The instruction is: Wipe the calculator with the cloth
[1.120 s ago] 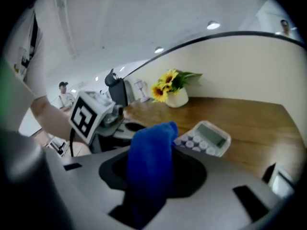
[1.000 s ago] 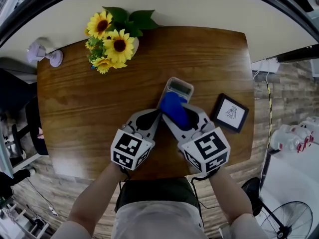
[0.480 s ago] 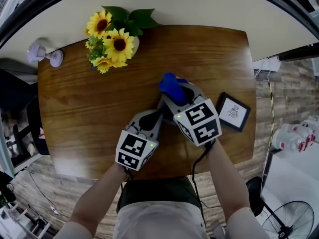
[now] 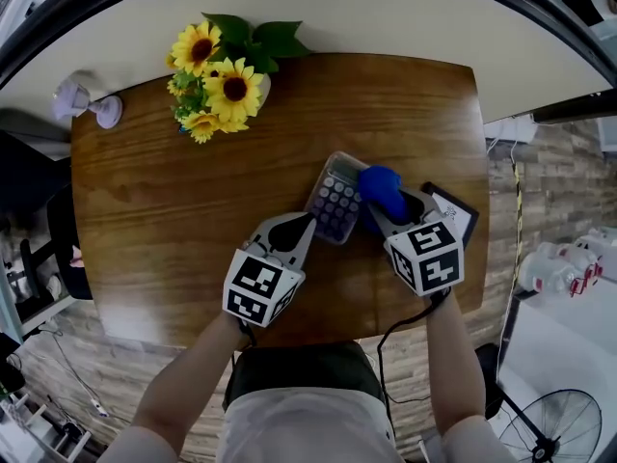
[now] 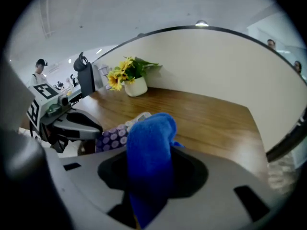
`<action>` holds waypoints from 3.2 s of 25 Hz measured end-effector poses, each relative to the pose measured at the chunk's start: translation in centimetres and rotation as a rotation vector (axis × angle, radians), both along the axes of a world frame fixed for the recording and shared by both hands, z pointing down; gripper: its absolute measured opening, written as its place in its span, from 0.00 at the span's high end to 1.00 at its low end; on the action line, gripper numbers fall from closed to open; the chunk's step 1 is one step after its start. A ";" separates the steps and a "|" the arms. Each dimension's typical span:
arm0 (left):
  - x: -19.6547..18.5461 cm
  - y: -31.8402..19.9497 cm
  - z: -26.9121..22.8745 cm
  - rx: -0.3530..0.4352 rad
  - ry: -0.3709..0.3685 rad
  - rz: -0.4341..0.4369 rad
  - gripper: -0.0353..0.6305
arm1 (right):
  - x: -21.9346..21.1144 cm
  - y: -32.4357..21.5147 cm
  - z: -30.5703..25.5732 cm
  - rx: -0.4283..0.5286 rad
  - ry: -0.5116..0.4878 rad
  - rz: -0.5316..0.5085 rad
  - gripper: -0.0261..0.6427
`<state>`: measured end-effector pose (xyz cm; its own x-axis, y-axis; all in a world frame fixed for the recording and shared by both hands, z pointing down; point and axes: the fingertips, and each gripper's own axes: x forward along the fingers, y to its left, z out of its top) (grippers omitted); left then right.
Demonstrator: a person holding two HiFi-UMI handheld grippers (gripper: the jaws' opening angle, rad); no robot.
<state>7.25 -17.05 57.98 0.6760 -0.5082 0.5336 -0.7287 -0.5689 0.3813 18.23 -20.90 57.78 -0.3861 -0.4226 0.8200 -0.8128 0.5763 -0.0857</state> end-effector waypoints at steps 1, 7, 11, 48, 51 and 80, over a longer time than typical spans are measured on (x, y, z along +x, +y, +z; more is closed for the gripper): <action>0.0 0.0 0.0 -0.001 0.005 -0.002 0.94 | 0.3 0.0 -0.2 0.007 0.008 0.009 0.72; -0.2 0.2 -0.1 -0.003 -0.005 0.006 0.94 | -4.8 -1.4 -3.9 0.112 -0.136 -0.033 0.72; -0.4 0.3 0.0 -0.001 -0.017 0.016 0.94 | -10.3 -1.9 -4.1 0.124 -0.227 -0.099 0.72; -1.7 1.8 1.1 -0.055 -0.060 -0.045 0.94 | -12.3 2.5 -1.9 0.023 -0.324 -0.027 0.72; -1.6 1.7 1.1 -0.041 -0.076 -0.025 0.94 | -12.2 3.6 -1.5 0.028 -0.290 -0.035 0.72; -5.1 1.7 -11.3 0.080 -0.092 -0.056 0.94 | 0.1 5.8 -16.2 0.247 -0.306 0.264 0.74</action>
